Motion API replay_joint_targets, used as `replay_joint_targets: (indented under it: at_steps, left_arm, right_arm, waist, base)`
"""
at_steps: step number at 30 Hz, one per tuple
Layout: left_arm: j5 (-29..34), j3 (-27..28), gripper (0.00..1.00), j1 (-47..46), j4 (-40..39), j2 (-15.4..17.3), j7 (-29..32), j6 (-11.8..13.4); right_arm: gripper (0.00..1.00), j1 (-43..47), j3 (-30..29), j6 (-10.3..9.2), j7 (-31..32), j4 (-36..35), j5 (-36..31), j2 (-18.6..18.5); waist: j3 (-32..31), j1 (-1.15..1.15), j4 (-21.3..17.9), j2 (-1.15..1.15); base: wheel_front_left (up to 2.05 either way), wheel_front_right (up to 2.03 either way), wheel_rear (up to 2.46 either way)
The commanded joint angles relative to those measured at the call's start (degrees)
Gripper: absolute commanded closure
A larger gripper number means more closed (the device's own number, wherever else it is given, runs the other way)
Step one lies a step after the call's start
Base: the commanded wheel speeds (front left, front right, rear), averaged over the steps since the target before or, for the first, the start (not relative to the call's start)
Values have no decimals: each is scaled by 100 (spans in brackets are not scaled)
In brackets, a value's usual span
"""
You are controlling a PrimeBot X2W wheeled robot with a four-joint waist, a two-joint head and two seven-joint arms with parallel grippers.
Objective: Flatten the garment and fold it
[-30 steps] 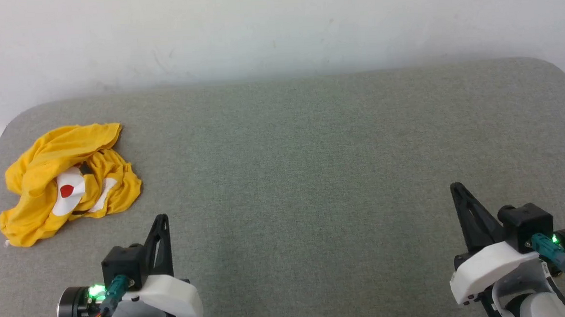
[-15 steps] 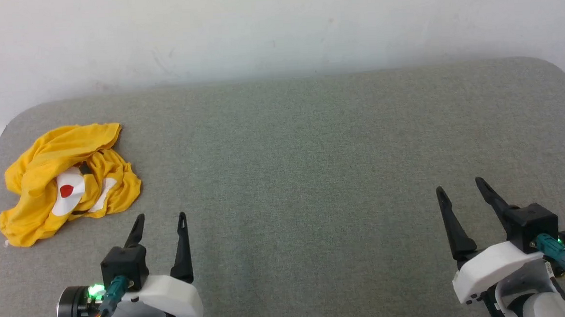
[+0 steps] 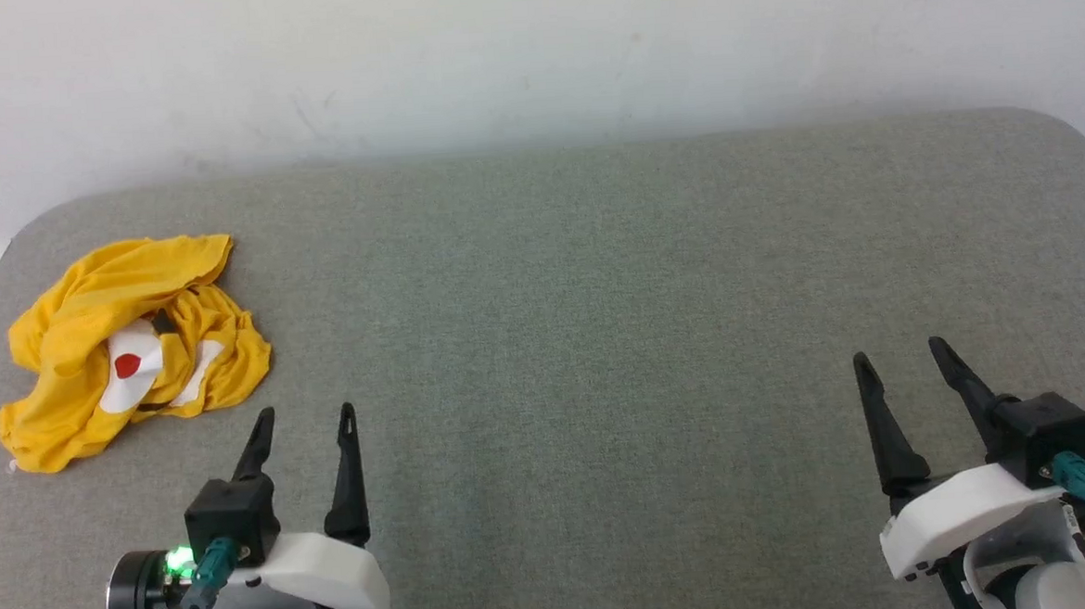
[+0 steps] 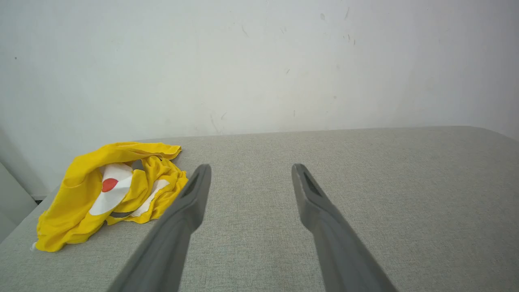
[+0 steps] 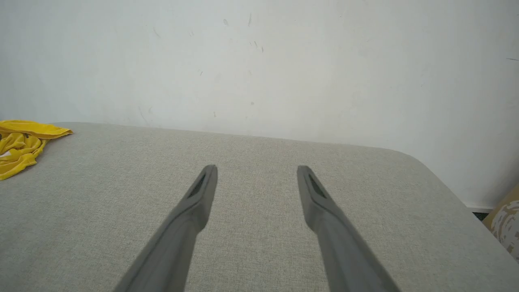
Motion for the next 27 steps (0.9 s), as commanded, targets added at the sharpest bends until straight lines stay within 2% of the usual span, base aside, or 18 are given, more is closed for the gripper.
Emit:
replay_joint_targets:
  at_steps: [1,27]
  left_arm:
    - [-40,2,0,75,-46,-6,-63,-27]
    - [-156,29,0,151,-235,-13,-375,34]
  right_arm:
    - [0,46,-37,-2,-51,19,45,4]
    - [0,28,-128,-5,-362,94,164,8]
  waist:
    - [2,-1,6,0]
    - [122,-1,376,0]
  base:
    - [0,0,0]
    - [0,0,0]
